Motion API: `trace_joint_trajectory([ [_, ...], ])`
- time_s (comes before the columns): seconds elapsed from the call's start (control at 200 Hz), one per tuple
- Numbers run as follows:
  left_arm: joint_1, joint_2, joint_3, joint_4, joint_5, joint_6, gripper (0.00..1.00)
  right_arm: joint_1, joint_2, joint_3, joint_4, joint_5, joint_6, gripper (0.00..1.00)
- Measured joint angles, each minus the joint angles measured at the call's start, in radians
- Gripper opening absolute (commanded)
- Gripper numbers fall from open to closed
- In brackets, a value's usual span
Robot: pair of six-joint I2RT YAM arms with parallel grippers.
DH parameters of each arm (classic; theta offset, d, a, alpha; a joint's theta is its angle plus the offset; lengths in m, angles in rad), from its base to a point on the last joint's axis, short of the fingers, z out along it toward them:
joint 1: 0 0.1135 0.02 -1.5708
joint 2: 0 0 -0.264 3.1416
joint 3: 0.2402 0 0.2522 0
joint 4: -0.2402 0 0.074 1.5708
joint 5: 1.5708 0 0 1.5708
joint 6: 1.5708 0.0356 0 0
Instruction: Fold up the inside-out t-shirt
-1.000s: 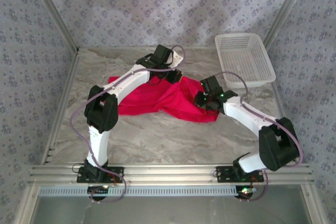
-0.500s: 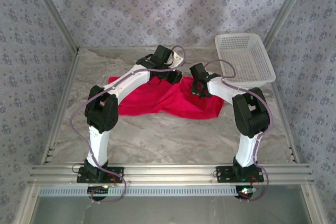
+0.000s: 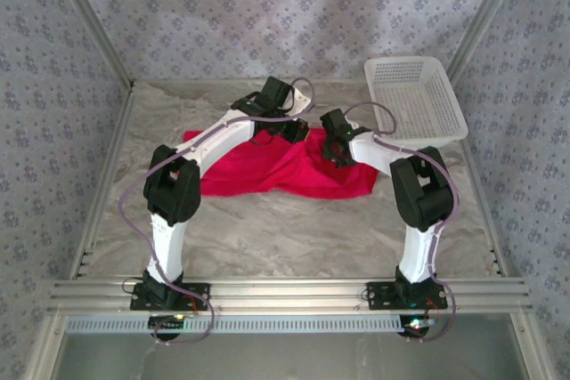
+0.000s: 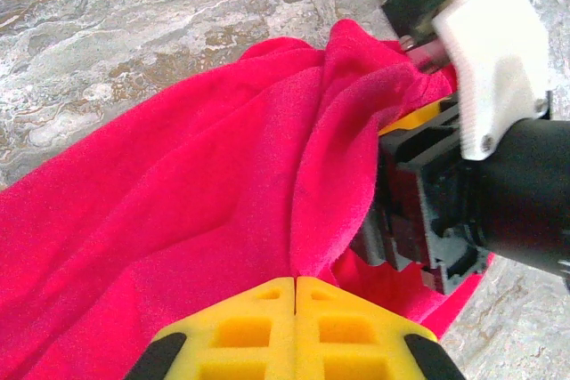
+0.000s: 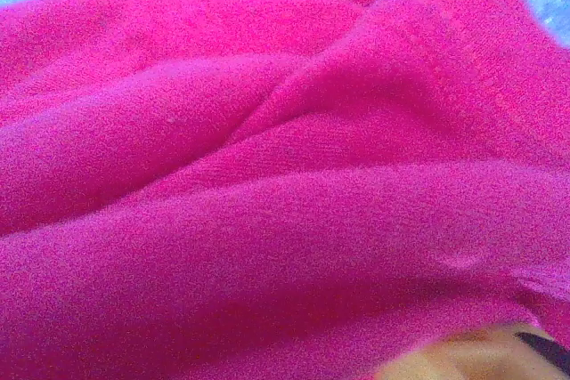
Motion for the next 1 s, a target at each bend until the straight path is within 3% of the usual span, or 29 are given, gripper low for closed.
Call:
trace_joint_trajectory([
  [0.055,0.000,0.000,0.000,0.000,0.001,0.000,0.00,-0.003,0.025,0.005,0.004,-0.007,0.011,0.16],
  [0.135,0.003,0.000,0.000,0.000,0.009,-0.008,0.00,-0.011,0.044,0.017,0.003,-0.008,0.016,0.00],
  [0.33,0.037,0.000,0.000,0.000,0.027,-0.019,0.00,-0.021,-0.016,0.038,-0.051,-0.067,0.005,0.00],
  [0.565,0.097,0.074,0.091,-0.022,0.051,-0.020,0.00,-0.030,-0.420,-0.034,-0.113,-0.285,-0.021,0.00],
  [0.73,0.103,0.119,0.095,-0.022,0.094,-0.043,0.00,-0.144,-0.596,-0.146,-0.032,-0.470,0.003,0.00],
  [0.884,0.090,0.105,0.049,0.013,0.121,-0.060,0.33,-0.253,-0.450,-0.176,0.031,-0.565,0.025,0.00],
  [0.999,0.087,0.034,-0.099,0.089,0.149,-0.087,0.44,-0.278,-0.334,-0.178,0.045,-0.610,0.026,0.00],
])
